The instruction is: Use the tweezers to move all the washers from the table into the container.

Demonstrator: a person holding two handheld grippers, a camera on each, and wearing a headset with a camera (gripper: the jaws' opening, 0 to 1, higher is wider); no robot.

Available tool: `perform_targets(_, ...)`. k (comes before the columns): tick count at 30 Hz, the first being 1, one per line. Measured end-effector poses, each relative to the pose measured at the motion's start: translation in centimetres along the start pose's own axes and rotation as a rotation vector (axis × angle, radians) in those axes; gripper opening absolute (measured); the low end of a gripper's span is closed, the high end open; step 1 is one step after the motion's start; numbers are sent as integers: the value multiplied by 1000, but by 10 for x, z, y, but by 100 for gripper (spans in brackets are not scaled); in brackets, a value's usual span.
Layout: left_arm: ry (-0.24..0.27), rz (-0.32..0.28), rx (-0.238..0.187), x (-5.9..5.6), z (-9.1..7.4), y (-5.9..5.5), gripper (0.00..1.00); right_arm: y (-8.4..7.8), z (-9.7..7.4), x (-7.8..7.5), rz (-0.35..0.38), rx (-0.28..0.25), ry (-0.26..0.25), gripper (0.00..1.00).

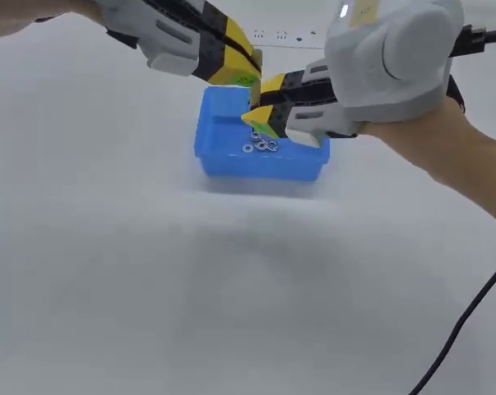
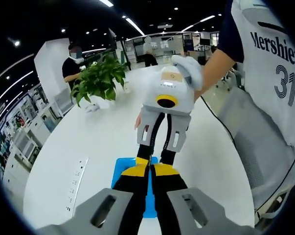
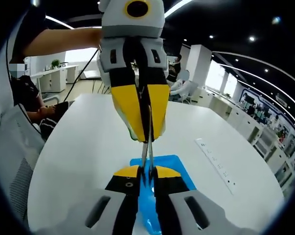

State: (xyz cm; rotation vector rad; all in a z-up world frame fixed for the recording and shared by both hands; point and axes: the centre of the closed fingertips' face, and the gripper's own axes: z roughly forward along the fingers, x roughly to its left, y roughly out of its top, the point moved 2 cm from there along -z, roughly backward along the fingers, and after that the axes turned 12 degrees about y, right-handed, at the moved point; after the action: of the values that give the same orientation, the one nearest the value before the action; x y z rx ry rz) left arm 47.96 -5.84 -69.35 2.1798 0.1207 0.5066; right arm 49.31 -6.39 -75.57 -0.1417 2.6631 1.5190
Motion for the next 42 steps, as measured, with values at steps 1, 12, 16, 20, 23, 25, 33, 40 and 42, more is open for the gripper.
perform_targets(1,3,-3,-4,-3,-3,1,6,1,-3,3,-1,-1,1,11)
perform_targets(12,-9,-51,23,-50,-19,-21,6,-5,-15,57,-11,61,86,10)
perform_targets(16,-11,-94,28,-67,-14,-33,6,-16,-10,75,-7,105,114,9)
perform_targets(20,-9,-108,71,-83,-3,-52,6,-29,-7,84,12,143,134,9)
perform_targets(23,-9,-126,82,-90,4,-61,6,-38,-5,87,27,165,142,9)
perform_targets(25,-15,-144,81,-93,8,-64,6,-45,-3,89,38,179,152,9)
perform_targets(33,-40,-190,100,-98,31,-86,6,-72,7,89,42,245,170,9)
perform_targets(40,-58,-211,121,-96,49,-104,7,-94,16,80,76,288,169,9)
perform_targets(42,-64,-216,124,-96,53,-107,7,-98,17,78,85,297,171,9)
